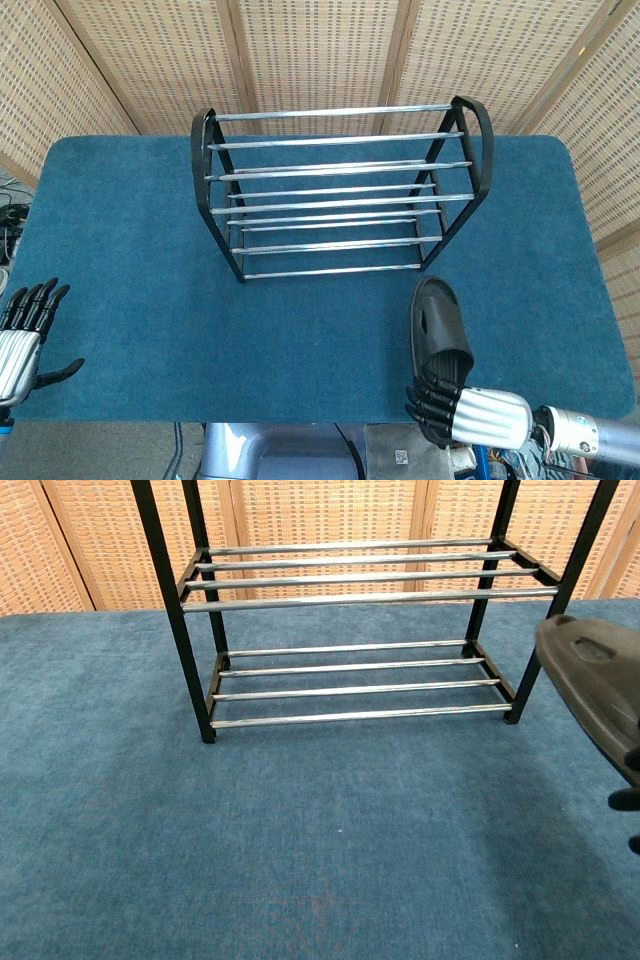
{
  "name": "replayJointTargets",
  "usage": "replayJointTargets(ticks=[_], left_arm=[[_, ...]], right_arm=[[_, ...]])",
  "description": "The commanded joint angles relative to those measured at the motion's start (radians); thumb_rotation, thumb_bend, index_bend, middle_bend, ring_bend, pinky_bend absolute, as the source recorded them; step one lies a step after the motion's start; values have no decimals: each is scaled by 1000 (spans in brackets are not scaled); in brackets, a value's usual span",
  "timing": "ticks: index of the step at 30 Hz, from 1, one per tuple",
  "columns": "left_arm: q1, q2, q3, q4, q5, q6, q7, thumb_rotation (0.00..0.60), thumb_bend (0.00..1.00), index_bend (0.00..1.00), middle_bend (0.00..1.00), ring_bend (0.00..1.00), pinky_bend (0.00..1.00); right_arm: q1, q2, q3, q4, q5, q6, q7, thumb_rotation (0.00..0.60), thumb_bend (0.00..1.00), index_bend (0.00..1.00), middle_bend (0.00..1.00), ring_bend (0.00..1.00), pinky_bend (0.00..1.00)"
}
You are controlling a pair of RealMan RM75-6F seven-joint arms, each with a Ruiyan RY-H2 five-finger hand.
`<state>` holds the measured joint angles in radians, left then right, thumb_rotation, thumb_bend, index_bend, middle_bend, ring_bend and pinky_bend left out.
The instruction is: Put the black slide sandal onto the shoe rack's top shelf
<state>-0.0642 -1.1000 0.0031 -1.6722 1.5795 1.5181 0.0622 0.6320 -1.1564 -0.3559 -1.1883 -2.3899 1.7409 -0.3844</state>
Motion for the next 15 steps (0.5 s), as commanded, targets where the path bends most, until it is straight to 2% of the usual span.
replayJointTargets(ticks=[1,7,15], left_arm=[[-1,-1,0,1,-1,-2,0,600,145,0,0,0,0],[-1,-3,-4,1,-8,-4,9,600,145,0,0,0,0],[-7,-4,-10,5,-28,-20,7,600,145,0,0,0,0]], right_arm=[[53,54,32,-84,-47,-60,-38,600,671,634,575,432,409],[144,93,110,-149,-27,-177,-8,600,671,634,575,432,409],[248,133,185,-182,16,-305,78,600,670,634,573,432,409]])
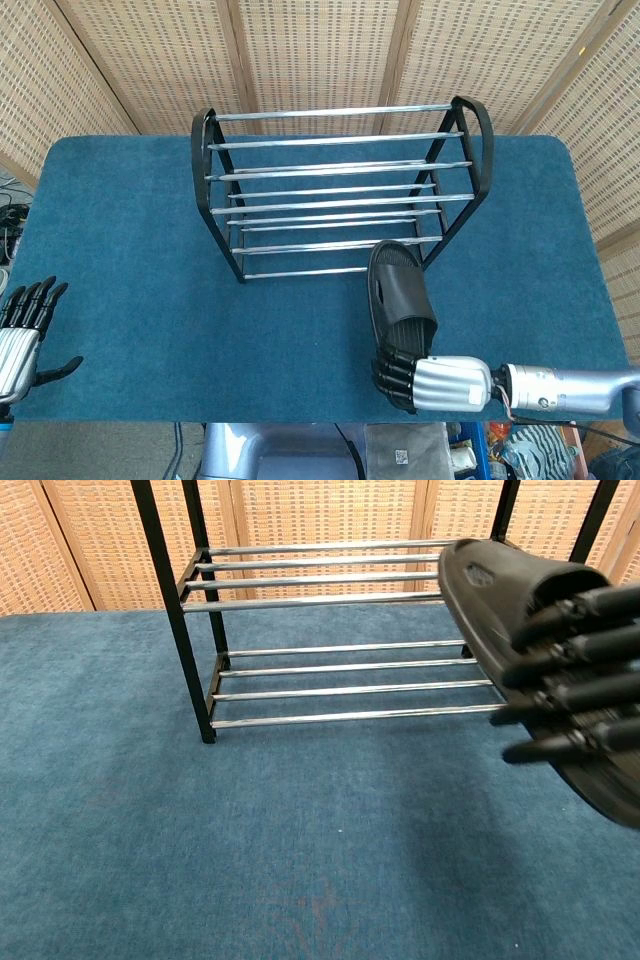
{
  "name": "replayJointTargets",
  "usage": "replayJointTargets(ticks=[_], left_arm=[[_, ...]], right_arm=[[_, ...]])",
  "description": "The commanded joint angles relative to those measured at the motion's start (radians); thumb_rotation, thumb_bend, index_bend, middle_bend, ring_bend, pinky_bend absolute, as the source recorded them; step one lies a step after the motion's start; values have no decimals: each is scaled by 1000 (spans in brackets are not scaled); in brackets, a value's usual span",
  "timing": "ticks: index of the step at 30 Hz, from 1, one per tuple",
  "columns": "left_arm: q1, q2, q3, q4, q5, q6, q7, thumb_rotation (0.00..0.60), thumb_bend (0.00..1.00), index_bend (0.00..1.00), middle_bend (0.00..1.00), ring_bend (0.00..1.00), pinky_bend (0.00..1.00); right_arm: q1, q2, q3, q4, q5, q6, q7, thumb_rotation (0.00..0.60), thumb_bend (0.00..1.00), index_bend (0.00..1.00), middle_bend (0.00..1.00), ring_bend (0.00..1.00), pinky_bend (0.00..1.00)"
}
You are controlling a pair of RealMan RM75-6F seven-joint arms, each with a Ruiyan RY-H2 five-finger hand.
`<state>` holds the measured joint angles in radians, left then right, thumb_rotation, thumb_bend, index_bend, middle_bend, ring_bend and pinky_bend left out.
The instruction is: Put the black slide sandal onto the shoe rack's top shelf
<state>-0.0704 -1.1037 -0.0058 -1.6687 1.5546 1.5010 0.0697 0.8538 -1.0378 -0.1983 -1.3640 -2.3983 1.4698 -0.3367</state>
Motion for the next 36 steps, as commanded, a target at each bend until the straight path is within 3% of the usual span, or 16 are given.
replayJointTargets(ticks=[1,15,24,36], left_arm=[[-2,-1,-2,2,-5,-4,-1,600,145,0,0,0,0],[-25,0,-17,-4,-49,-52,2,600,145,0,0,0,0],[-42,-4,-24,4,-83,-91,3,600,145,0,0,0,0],[-50,1,-28,9,-98,-106,-14,600,145,0,0,0,0]], right_arm=[[34,16,35,-1,32,-45,39,600,670,634,573,432,409],[156,13,121,106,113,-194,152,600,733,634,563,432,409],[232,-9,141,188,154,-322,192,600,772,634,541,432,409],[276,-41,154,221,203,-373,207,600,773,634,514,428,409]])
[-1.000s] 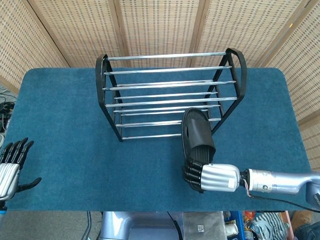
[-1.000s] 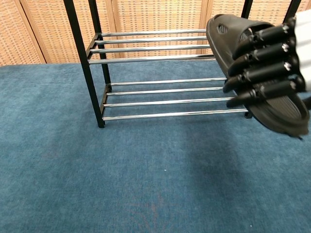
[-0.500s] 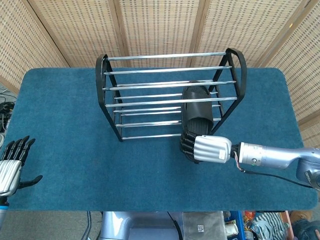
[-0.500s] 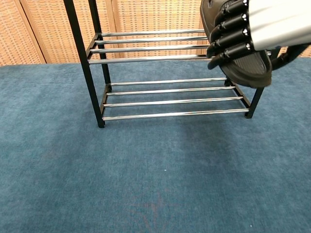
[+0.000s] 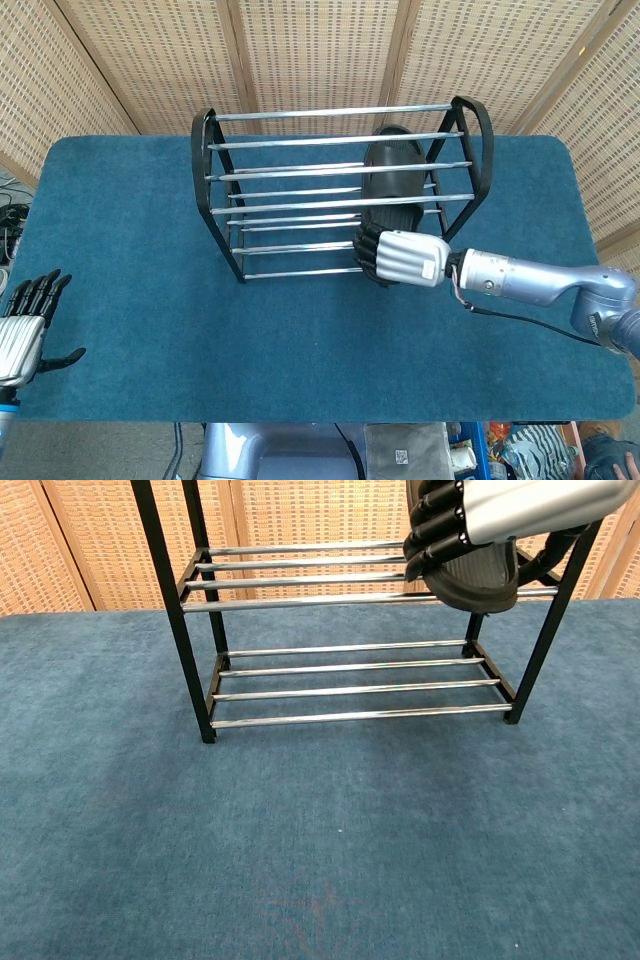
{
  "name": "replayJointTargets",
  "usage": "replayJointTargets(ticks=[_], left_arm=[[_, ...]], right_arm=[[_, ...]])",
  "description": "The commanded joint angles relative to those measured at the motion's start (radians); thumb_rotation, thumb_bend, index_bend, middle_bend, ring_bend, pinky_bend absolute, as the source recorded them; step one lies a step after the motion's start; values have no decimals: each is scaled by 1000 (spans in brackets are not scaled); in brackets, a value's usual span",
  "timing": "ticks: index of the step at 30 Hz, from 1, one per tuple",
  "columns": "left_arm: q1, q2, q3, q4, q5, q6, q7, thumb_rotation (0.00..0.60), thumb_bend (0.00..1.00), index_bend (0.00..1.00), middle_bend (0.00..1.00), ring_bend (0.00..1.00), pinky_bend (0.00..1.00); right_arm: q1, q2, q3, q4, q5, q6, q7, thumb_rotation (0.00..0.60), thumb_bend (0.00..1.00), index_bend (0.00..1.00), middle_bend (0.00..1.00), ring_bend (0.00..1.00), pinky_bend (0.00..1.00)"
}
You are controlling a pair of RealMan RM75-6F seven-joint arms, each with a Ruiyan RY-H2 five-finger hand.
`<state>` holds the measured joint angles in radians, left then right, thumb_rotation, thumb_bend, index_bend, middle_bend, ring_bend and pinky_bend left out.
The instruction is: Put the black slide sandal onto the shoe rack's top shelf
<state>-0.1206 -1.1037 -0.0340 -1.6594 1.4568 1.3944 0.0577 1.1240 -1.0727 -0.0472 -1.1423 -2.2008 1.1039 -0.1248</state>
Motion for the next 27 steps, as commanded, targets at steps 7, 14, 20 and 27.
replayJointTargets(ticks=[7,14,20,27], left_arm=[[1,7,0,0,0,5,-16,600,145,0,0,0,0],[1,10,4,1,5,5,-25,600,145,0,0,0,0],[3,12,3,0,7,12,-29,600,145,0,0,0,0],[5,13,7,-3,16,19,-29,600,144,0,0,0,0]], right_arm=[[20,-16,13,-29,51,-71,-45,600,576,335,238,181,278],[-4,10,53,-141,147,-197,-229,600,79,27,0,0,0],[-27,41,82,-220,201,-227,-327,600,66,10,0,0,0],[-64,88,75,-294,190,-184,-374,600,65,0,0,0,0]])
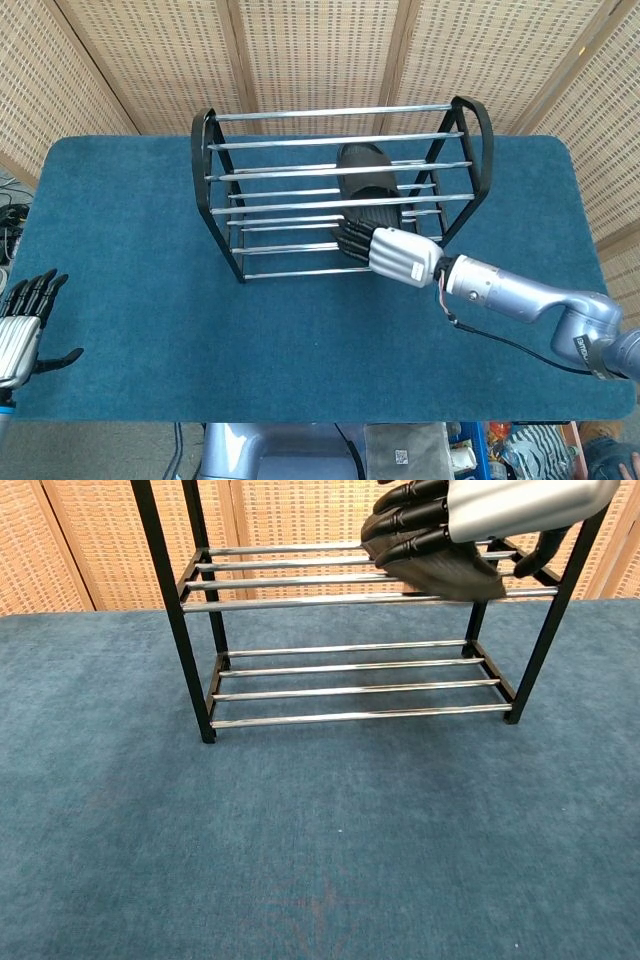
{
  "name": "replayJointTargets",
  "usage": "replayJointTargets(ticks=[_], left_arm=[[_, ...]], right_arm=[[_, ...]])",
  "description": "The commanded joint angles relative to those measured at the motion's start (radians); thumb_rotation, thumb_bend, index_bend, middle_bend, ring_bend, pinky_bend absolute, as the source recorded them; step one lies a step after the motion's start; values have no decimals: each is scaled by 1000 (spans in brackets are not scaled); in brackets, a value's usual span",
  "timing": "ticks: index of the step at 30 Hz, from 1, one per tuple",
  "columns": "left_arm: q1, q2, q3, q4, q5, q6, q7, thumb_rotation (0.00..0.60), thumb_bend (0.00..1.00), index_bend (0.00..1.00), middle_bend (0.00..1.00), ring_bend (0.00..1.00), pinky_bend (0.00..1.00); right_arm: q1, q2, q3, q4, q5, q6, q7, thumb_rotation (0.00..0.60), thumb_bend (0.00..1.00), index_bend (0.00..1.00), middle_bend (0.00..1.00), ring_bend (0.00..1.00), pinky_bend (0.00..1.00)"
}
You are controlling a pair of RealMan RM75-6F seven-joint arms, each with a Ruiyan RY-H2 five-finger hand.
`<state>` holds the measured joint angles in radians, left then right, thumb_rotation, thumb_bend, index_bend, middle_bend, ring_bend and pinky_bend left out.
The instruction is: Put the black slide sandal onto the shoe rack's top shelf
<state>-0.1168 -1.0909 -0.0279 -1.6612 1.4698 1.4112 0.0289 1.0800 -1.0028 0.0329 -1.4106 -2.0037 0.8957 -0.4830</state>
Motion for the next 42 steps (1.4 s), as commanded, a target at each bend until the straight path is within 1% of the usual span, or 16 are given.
replayJointTargets(ticks=[1,3,5,8,11,12,14,16,20,22,26,27,31,34,38,42], left_arm=[[1,1,1,-1,3,3,0,600,145,0,0,0,0],[1,1,2,-2,5,5,-1,600,145,0,0,0,0],[2,2,3,-2,9,6,-3,600,145,0,0,0,0],[2,2,4,-3,12,7,-2,600,145,0,0,0,0],[4,3,7,-4,20,14,-3,600,145,0,0,0,0],[5,3,8,-5,25,18,-4,600,145,0,0,0,0],[8,3,10,-6,31,25,-5,600,145,0,0,0,0],[12,3,13,-6,40,35,-6,600,145,0,0,0,0],[20,2,19,-7,56,51,-6,600,145,0,0,0,0],[24,2,23,-8,68,63,-5,600,145,0,0,0,0],[32,-1,28,-6,81,78,-2,600,145,0,0,0,0],[36,-3,30,-4,88,87,2,600,145,0,0,0,0],[48,-16,29,0,105,121,25,600,145,0,0,0,0],[56,-25,29,3,115,140,37,600,145,0,0,0,0],[61,-29,33,5,123,146,43,600,145,0,0,0,0],[63,-28,37,5,129,147,42,600,145,0,0,0,0]], right_arm=[[-26,23,-8,-33,-10,32,-19,600,65,0,0,0,0],[-45,34,-15,-52,-15,56,-22,600,65,0,0,0,0],[-85,49,-28,-80,-26,115,-26,600,66,0,0,0,0],[-123,57,-40,-93,-33,168,-22,600,66,0,0,0,0],[-189,58,-61,-96,-26,249,0,600,63,0,0,0,0],[-227,53,-73,-87,-16,290,17,600,59,0,0,0,0],[-277,36,-83,-61,-4,349,38,600,46,0,0,0,0],[-351,2,-99,-10,23,428,82,600,29,0,0,0,0],[-452,-56,-120,71,79,520,174,600,0,0,0,0,0],[-525,-113,-130,155,117,587,249,600,0,0,0,0,0],[-616,-167,-135,221,200,632,336,600,0,0,0,0,0],[-664,-185,-132,223,258,639,367,600,0,0,0,0,0],[-767,-194,-116,142,395,646,432,600,0,0,0,0,0],[-830,-193,-98,78,472,666,444,600,0,0,0,0,0],[-891,-192,-78,5,525,707,473,600,0,0,0,0,0],[-933,-195,-63,-36,522,759,473,600,0,0,0,0,0]])
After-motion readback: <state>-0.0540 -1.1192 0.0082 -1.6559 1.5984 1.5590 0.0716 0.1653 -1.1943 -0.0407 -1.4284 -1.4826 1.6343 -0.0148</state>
